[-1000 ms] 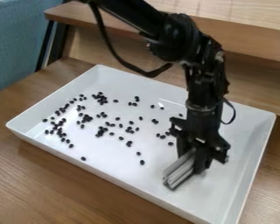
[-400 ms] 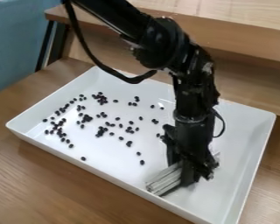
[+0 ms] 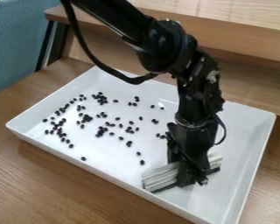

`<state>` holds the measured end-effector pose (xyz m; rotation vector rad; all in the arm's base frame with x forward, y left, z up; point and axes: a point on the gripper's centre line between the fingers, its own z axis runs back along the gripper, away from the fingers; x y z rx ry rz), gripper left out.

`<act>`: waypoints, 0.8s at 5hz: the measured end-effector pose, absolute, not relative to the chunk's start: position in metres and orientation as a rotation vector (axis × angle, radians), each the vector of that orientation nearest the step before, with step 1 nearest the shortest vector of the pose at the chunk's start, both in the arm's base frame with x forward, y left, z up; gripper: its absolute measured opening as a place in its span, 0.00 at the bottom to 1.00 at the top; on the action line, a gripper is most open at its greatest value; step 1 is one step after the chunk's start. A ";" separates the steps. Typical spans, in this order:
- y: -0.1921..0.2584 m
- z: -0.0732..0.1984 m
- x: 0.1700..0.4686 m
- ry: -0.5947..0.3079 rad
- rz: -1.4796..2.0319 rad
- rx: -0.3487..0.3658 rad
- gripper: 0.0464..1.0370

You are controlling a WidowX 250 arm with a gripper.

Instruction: Sweep into pile

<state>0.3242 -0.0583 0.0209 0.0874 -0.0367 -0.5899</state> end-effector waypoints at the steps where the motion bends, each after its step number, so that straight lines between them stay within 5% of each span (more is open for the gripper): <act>1: -0.033 0.021 0.328 -0.067 -0.551 0.091 0.35; 4: 0.018 0.021 0.325 -0.099 -0.462 0.078 0.35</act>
